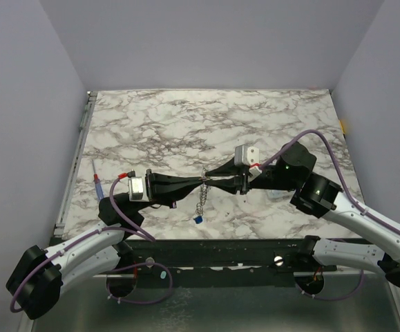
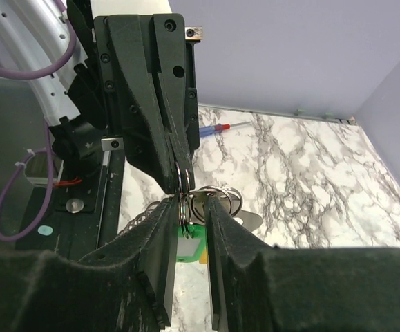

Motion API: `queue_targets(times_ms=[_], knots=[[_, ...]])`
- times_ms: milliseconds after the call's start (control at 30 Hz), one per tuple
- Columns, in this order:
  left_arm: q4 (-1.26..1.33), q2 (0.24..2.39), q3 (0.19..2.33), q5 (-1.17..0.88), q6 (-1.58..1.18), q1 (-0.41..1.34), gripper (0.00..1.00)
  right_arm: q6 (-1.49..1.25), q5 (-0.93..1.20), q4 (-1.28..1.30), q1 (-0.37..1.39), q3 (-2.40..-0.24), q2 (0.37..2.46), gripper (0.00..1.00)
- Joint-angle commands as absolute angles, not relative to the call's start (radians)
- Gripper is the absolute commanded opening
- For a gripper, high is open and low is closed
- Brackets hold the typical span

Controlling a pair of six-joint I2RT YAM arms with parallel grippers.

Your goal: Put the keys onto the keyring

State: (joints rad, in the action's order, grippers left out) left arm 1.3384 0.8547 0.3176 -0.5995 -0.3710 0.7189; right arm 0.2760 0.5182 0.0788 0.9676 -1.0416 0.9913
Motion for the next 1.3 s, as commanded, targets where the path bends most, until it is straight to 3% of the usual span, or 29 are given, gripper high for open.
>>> queue_targets(times_ms=[0, 433, 667, 900, 1267], knots=[[1.390, 0.842, 0.318, -0.612, -0.381, 0.713, 0.00, 0.250, 0.534, 0.018, 0.971, -1.023, 1.004, 0.27], [1.391, 0.850, 0.316, -0.593, -0.383, 0.712, 0.00, 0.243, 0.557, -0.024, 0.971, -1.027, 1.016, 0.02], [1.391, 0.856, 0.318, -0.591, -0.388, 0.712, 0.00, 0.250, 0.529, -0.045, 0.971, -1.014, 1.004, 0.01], [1.363, 0.844, 0.318, -0.599, -0.370, 0.712, 0.27, 0.249, 0.494, -0.002, 0.971, -1.035, 1.000, 0.01], [1.146, 0.744, 0.340, -0.582, -0.233, 0.708, 0.33, 0.262, 0.457, 0.063, 0.971, -1.034, 0.985, 0.01]])
